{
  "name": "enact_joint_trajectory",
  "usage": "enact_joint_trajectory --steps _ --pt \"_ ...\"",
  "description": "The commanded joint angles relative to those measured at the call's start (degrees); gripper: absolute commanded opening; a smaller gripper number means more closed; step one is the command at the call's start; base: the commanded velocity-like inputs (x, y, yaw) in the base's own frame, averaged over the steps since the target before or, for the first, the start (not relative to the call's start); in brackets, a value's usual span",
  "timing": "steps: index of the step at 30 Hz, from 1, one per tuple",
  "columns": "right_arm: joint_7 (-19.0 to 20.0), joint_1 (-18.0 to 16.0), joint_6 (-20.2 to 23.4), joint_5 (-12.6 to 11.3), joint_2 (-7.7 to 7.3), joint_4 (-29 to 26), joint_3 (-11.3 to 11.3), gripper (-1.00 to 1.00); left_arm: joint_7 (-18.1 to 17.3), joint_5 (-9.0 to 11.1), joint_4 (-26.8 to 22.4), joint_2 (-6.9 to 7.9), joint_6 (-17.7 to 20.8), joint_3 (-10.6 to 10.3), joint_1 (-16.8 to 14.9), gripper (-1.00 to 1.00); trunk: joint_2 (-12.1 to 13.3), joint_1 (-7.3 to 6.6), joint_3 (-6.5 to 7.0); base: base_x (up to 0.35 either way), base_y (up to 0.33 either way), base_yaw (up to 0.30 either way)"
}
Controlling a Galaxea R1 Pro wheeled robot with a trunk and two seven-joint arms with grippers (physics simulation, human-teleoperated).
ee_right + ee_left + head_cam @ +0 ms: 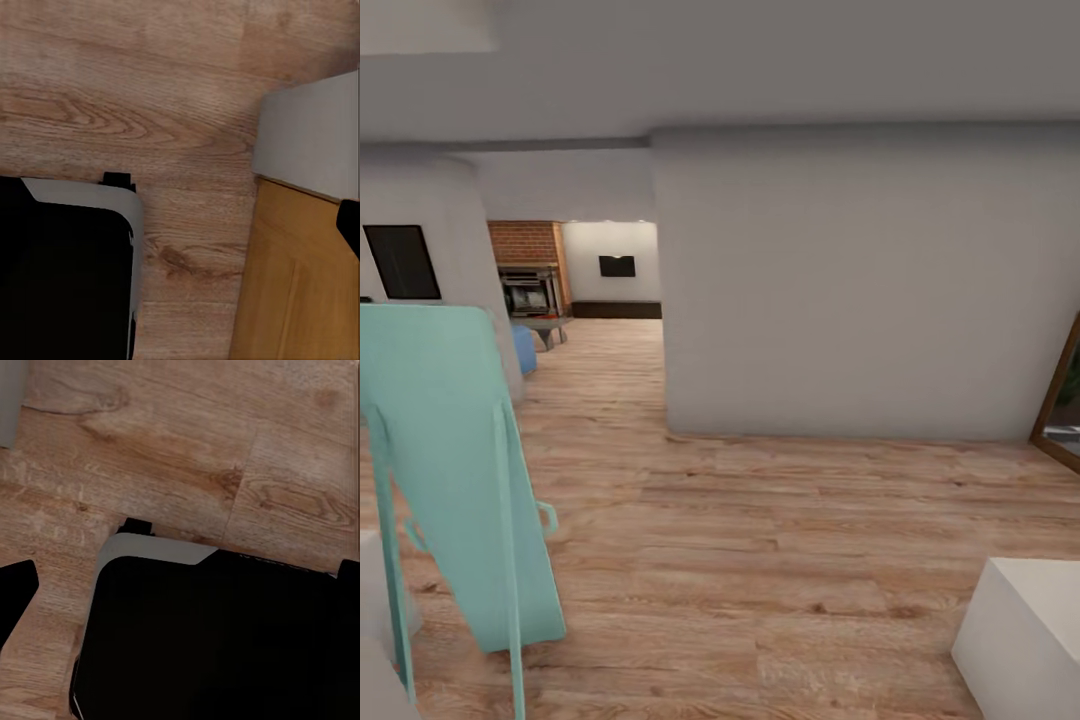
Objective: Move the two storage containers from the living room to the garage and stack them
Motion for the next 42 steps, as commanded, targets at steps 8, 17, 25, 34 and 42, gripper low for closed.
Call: enact_joint_trajectory --steps 8,17,25,34,42 --pt "-0.09 -0.05 -0.25 -0.35 -0.01 0.18 0.43 1.0 0.14 0.18 0.03 -0.02 0.02 0.3 -0.01 1.0 -0.03 0.05 -0.02 0.322 0.0 0.0" --pt "-0.09 -0.05 -0.18 -0.38 -0.01 0.18 0.44 1.0 0.14 0.18 0.04 -0.02 0.01 0.3 -0.01 1.0 -0.03 0.05 -0.02 0.322 0.0 0.0" --pt "-0.09 -0.05 -0.24 -0.38 -0.03 0.18 0.44 1.0 0.16 0.2 0.04 -0.02 0.02 0.3 -0.01 1.0 -0.03 0.05 -0.02 0.322 0.0 0.0" --pt "-0.09 -0.05 -0.24 -0.38 -0.01 0.18 0.44 1.0 0.17 0.18 0.03 -0.02 0.02 0.3 -0.01 1.0 -0.03 0.05 -0.02 0.322 0.0 0.0" --pt "-0.09 -0.05 -0.24 -0.38 -0.01 0.18 0.44 1.0 0.14 0.18 0.01 -0.02 0.01 0.3 -0.01 1.0 -0.03 0.05 -0.02 0.322 0.0 0.0"
